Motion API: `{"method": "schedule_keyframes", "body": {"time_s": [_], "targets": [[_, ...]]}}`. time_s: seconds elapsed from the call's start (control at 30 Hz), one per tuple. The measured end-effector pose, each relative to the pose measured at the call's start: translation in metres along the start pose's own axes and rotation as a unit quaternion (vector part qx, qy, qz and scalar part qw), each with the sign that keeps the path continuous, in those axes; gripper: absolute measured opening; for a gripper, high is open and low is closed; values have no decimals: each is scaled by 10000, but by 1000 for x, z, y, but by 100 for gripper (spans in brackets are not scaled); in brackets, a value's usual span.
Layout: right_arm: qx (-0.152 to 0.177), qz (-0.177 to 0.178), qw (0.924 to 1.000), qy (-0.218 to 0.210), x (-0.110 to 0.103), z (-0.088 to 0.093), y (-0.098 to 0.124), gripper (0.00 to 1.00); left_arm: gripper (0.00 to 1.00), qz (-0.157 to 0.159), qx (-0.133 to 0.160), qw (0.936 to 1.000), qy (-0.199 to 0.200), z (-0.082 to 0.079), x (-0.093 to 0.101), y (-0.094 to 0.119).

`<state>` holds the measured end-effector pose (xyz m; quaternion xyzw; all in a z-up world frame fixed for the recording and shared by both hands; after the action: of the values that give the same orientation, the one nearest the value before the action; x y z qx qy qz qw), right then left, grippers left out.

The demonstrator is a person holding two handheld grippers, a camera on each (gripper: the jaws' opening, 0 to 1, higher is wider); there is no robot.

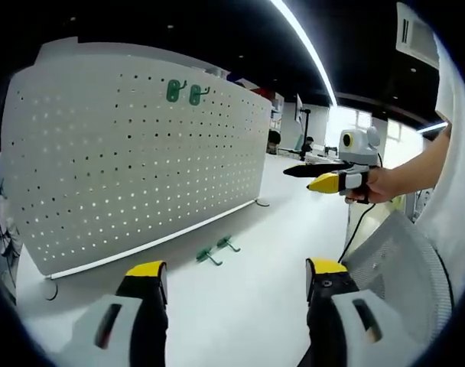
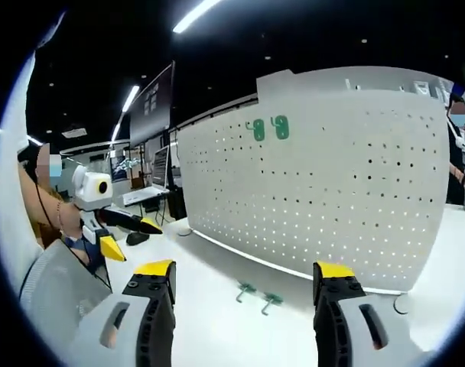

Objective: Insert the hook assembly into the mounting plate slot until the hook locks in place.

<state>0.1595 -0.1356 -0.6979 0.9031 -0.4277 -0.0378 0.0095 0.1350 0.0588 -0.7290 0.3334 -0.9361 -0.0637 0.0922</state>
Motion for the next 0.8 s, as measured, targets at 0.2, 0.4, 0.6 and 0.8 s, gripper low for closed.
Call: {"method": "schedule_keyframes", "body": {"time_s": [0.2, 0.4, 0.6, 0.8], "targets": [[-103, 32, 9999, -20, -1, 8, 7, 71, 76, -26, 2, 10000, 44, 3, -2, 2], [-225, 40, 9997, -72, -2, 18, 14, 71, 76, -73, 16, 9999, 67, 5, -7, 6], [-342, 121, 9992, -182, 1, 27, 22, 72, 76, -116, -19, 9999, 88, 8, -10, 9], [-422, 127, 9988, -222, 0, 31, 26, 72, 76, -188, -5, 9997, 138, 11, -14, 12]]}}
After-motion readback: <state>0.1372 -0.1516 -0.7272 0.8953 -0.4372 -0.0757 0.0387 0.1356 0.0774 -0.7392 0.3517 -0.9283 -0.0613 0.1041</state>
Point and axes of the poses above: the point that each gripper's makers call its tool centre point, and the gripper's own axes: y roughly backward along the fingers, x roughly to its right, z roughly out of its underside, the point moved 1 cm from there along y, roughly backward along the fingers, and after that the axes turned 9 degrees about x, right-handed, at the moved point
